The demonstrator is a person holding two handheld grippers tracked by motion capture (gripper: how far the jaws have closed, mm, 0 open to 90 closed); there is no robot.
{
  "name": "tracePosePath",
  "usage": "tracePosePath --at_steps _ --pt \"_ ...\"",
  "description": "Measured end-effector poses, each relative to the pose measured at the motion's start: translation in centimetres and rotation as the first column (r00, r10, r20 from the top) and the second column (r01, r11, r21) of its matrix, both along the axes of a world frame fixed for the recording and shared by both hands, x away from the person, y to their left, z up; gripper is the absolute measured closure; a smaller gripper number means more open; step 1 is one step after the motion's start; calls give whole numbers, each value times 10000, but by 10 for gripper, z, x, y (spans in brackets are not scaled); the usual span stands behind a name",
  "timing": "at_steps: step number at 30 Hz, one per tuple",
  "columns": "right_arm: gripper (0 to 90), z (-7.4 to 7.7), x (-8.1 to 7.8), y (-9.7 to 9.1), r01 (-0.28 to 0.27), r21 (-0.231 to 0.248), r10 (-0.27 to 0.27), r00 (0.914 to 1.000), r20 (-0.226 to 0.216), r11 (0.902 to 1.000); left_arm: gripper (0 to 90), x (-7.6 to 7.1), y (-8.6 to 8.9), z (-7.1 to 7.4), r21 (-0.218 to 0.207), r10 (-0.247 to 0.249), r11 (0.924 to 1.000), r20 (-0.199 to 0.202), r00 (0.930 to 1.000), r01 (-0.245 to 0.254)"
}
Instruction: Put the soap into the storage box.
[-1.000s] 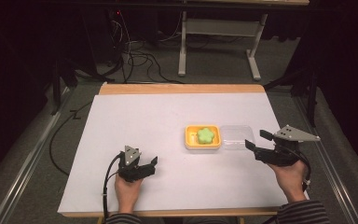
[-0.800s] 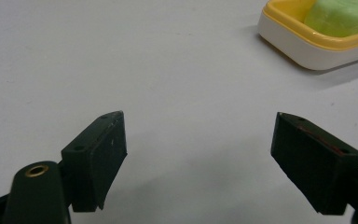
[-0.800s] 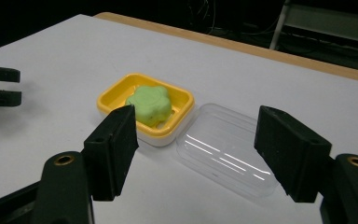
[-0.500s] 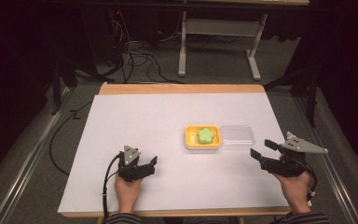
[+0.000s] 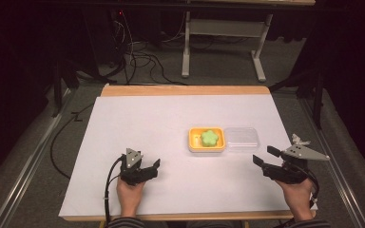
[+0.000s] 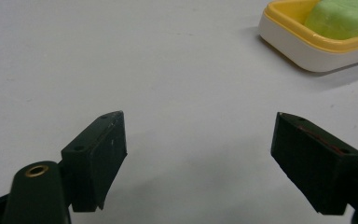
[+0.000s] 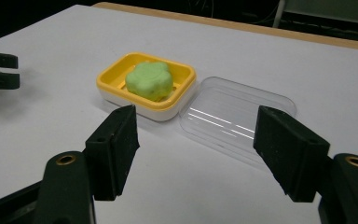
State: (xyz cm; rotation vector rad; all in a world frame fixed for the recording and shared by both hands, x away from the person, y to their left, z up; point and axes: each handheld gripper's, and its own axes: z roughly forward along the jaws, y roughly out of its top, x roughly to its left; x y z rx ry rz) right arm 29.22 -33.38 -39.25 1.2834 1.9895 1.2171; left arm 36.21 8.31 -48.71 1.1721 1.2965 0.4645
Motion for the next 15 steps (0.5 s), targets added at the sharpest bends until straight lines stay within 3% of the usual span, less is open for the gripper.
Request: tracePosePath --at_steps 15 --pt "317 -17 0 7 27 17 -26 9996 -294 10000 188 0 0 0 -53 23 10000 22 10000 -23"
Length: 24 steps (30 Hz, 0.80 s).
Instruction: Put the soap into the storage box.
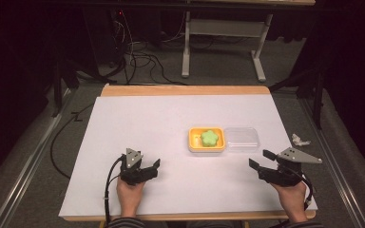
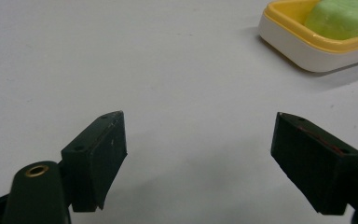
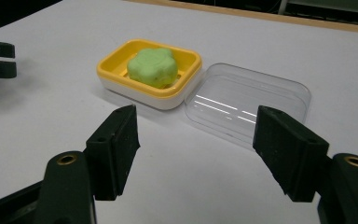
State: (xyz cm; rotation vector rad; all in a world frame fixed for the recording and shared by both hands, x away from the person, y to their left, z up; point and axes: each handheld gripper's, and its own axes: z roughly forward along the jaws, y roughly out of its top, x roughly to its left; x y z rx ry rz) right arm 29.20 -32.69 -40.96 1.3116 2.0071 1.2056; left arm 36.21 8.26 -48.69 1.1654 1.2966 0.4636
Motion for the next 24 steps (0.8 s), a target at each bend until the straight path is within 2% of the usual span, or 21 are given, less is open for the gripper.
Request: tracePosePath --at_steps 7,14,24 --pt "318 -4 2 4 -92 -42 91 9999 -97 9999 188 0 0 0 36 3 10000 -4 10000 -3" --pt "320 -12 11 17 -327 -465 322 9994 -119 9984 188 0 0 0 21 -8 10000 15 10000 8" --pt "320 -20 17 23 -401 -540 386 9988 -291 9977 188 0 0 0 24 -1 10000 18 10000 1"
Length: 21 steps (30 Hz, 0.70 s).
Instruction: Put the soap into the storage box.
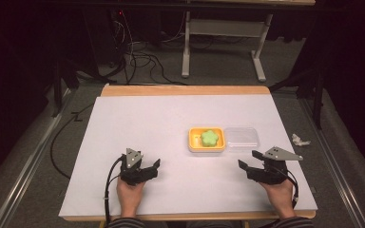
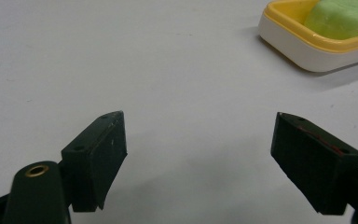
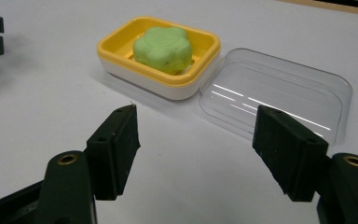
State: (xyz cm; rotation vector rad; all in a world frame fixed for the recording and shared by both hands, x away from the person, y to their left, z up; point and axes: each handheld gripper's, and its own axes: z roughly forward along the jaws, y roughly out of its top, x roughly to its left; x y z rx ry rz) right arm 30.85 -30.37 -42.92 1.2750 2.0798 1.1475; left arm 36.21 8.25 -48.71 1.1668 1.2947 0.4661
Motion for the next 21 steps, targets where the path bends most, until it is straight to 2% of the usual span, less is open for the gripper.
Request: tracePosePath --at_steps 8,21 --pt "321 -8 5 5 -55 -142 51 9995 -323 9999 188 0 0 0 2 -3 10000 -2 10000 3" --pt "328 -17 14 12 -21 -462 4 9993 -375 9989 189 0 0 0 76 28 10000 0 10000 -28"
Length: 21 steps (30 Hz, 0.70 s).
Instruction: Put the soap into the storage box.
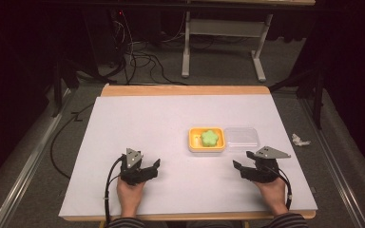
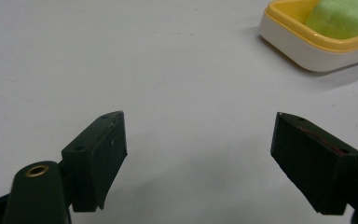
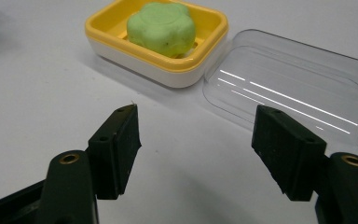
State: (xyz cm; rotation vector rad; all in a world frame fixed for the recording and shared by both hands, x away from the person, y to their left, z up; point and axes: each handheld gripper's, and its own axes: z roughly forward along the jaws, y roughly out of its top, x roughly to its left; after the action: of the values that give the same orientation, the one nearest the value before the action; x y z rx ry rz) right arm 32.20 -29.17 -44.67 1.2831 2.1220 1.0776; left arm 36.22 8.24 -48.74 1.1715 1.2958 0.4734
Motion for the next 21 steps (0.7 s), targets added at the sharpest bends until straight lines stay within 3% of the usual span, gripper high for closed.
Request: tracePosePath --at_steps 8,21 --pt "329 -10 6 4 55 -37 -56 9994 -331 10000 189 0 0 0 10 2 10000 -7 10000 -2" --pt "335 -23 14 6 187 -304 -202 9986 -491 9994 189 0 -1 0 9 21 10000 15 10000 -21"
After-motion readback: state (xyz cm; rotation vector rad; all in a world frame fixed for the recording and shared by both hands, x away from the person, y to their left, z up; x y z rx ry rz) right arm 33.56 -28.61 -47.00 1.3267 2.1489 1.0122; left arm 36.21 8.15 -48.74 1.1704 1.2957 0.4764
